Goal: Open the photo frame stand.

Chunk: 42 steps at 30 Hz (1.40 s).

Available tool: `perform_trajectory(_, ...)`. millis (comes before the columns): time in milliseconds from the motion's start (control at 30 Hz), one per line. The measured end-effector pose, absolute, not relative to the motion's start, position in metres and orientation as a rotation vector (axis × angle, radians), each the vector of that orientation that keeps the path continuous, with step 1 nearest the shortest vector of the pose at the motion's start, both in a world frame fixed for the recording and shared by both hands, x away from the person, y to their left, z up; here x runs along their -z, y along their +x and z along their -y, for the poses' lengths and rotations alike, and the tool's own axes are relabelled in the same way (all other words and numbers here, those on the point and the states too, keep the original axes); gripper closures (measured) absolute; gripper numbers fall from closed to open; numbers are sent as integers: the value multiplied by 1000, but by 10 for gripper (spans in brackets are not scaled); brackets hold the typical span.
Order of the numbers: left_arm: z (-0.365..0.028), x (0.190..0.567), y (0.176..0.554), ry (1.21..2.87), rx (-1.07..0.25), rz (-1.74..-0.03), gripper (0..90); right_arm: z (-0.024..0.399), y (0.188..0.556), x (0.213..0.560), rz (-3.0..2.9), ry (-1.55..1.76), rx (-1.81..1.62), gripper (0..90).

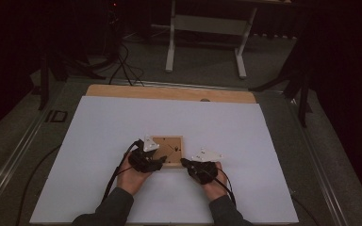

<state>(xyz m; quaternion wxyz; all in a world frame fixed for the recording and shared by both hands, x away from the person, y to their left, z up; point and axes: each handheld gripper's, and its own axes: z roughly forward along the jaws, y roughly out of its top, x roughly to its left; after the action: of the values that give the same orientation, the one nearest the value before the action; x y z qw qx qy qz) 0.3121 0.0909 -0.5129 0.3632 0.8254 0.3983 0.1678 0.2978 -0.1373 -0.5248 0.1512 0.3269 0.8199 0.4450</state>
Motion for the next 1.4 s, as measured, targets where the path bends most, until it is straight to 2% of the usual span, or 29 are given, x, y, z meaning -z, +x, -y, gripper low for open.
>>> perform_trajectory(300,-88,513,310,2135,-459,-1020,511,137,298,525,-2354,938,-1278,896)
perform_trajectory(600,-83,493,306,2088,-528,-985,512,138,298,525,-2353,939,-1278,896)
perform_trajectory(1167,-99,486,301,2009,-448,-1013,474,138,298,525,-2353,938,-1279,896)
perform_trajectory(1300,-107,485,296,1986,-433,-1027,499,138,298,525,-2352,940,-1279,896)
perform_trajectory(1400,-112,485,291,1976,-420,-1026,557,138,298,525,-2352,939,-1280,896)
